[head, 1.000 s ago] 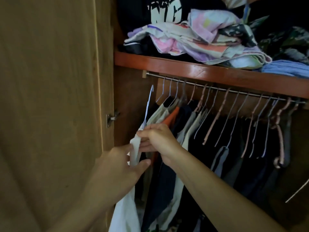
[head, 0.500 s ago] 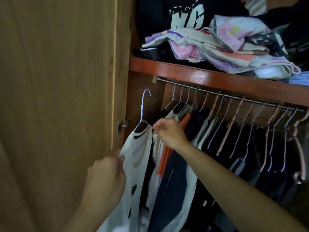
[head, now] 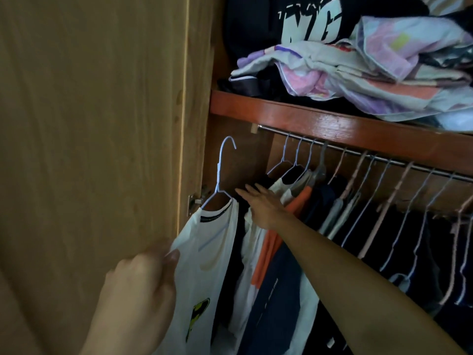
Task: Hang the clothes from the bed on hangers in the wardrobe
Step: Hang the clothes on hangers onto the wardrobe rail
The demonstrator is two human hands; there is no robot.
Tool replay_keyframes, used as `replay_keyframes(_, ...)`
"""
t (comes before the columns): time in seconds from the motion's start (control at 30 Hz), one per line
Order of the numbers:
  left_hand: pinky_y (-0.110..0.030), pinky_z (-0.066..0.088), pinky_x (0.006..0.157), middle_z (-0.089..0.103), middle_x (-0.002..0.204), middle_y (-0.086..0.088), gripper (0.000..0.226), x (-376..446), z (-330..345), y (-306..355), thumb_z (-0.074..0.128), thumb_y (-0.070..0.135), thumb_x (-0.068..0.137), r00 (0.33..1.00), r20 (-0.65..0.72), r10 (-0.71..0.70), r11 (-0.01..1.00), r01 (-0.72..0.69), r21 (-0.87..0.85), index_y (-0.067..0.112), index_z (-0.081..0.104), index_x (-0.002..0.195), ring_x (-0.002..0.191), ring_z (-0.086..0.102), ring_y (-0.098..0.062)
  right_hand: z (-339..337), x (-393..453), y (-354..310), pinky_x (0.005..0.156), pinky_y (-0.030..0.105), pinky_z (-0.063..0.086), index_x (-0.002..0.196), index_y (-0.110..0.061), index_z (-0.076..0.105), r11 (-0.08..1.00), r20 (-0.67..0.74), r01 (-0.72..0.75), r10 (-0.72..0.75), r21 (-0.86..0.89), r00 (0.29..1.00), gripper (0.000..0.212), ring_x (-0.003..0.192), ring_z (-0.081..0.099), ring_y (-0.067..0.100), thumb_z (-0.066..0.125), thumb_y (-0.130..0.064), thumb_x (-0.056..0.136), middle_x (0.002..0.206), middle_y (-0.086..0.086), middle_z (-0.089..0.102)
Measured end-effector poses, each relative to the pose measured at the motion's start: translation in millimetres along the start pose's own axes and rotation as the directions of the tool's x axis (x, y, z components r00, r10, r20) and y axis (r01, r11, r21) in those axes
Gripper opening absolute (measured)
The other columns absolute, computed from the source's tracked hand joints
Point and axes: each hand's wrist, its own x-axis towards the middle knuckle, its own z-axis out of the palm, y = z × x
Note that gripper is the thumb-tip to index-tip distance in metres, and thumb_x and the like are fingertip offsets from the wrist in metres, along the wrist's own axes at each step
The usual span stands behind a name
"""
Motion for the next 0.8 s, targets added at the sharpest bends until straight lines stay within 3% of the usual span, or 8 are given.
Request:
replay_keyframes(0.07,-0.041,0.049,0.06,0.067,0.066,-0.006,0.014,-0.6,-1.5,0.2,0.05,0.032,0.092,1.0,-0.025,-0.008,1.0,0.008,-0.006,0.031,0.06,0.083,0.08,0.064,-0.043,5.6,6.5,2.6,0.115,0.042,0.026,0.158,-0.028,0.019,0.999,-0.041,0.017,-0.019,-0.051,0.999,0.076,0.144,0.022,0.033,0.054,-0.013,0.092,0.161,0.005,0.024)
replay_keyframes(0.17,-0.038,0.043,0.054,0.056,0.053,-0.001,0.031,-0.6,-0.2,0.6,0.054,0.028,0.092,0.999,-0.032,-0.018,1.0,0.017,-0.023,0.033,0.045,0.063,0.069,0.062,-0.04,9.7,6.7,10.4,0.109,0.04,0.03,0.152,-0.027,0.034,0.997,-0.103,0.039,-0.045,-0.064,0.994,0.066,0.135,0.031,0.031,0.055,-0.014,0.091,0.152,0.004,0.036)
replay_keyframes(0.33,-0.043,0.047,0.057,0.053,0.052,0.0,0.034,2.4,7.5,3.8,0.057,0.02,0.092,0.999,-0.034,-0.015,0.999,0.013,-0.053,0.034,0.044,0.064,0.065,0.059,-0.04,22.0,-9.6,31.8,0.107,0.044,0.036,0.137,-0.021,0.057,0.997,-0.186,0.058,-0.065,-0.041,0.98,0.049,0.128,0.04,0.03,0.056,-0.01,0.088,0.139,0.005,0.053)
replay_keyframes(0.47,-0.04,0.045,0.055,0.054,0.053,0.0,0.026,10.5,23.6,1.5,0.055,0.016,0.094,1.0,-0.015,0.009,0.994,-0.011,-0.105,0.02,0.05,0.068,0.061,0.057,-0.035,25.1,-23.9,41.4,0.11,0.043,0.033,0.132,-0.018,0.061,0.999,-0.19,0.046,-0.048,-0.017,0.981,0.045,0.131,0.041,0.029,0.056,-0.011,0.088,0.141,0.005,0.053)
replay_keyframes(0.63,-0.021,0.037,0.051,0.055,0.053,0.002,0.026,27.7,57.8,-5.1,0.053,0.013,0.096,1.0,0.021,0.007,0.986,-0.003,-0.167,0.018,0.056,0.071,0.054,0.054,-0.018,25.6,-39.1,50.5,0.107,0.036,0.034,0.126,-0.014,0.064,0.998,-0.218,0.054,-0.049,0.02,0.975,0.041,0.128,0.045,0.03,0.057,-0.004,0.087,0.139,0.005,0.054)
replay_keyframes(0.8,-0.039,0.048,0.064,0.066,0.071,-0.004,0.019,50.1,101.2,-13.0,0.052,0.015,0.098,0.999,0.045,0.009,0.973,0.002,-0.232,0.011,0.068,0.089,0.071,0.063,-0.027,23.3,-47.4,54.9,0.11,0.036,0.033,0.128,-0.013,0.063,0.995,-0.227,0.062,-0.044,0.072,0.973,0.043,0.136,0.039,0.03,0.052,0.002,0.089,0.15,0.007,0.046)
